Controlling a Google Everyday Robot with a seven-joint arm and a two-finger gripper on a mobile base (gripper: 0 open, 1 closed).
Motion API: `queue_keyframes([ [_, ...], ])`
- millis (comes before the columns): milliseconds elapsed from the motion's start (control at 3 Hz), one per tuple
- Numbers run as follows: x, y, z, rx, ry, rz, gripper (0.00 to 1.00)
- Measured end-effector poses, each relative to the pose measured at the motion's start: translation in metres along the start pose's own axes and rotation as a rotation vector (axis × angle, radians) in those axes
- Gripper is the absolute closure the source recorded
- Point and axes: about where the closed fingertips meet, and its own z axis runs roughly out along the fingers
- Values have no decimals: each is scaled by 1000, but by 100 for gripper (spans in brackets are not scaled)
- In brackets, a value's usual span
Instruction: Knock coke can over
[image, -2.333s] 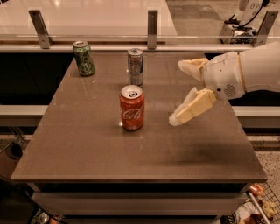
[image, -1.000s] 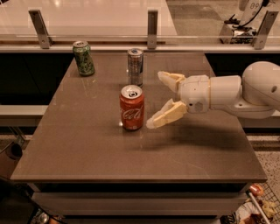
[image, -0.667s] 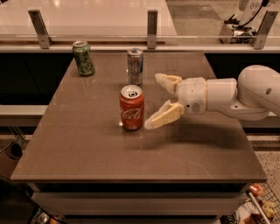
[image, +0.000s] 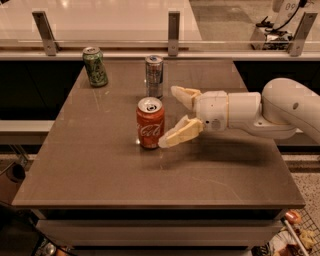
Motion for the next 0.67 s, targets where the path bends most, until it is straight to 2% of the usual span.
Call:
queue_keyframes([
  [333,0,0,0,0,-1,0,0],
  [667,3,1,11,-19,-24,-13,18],
])
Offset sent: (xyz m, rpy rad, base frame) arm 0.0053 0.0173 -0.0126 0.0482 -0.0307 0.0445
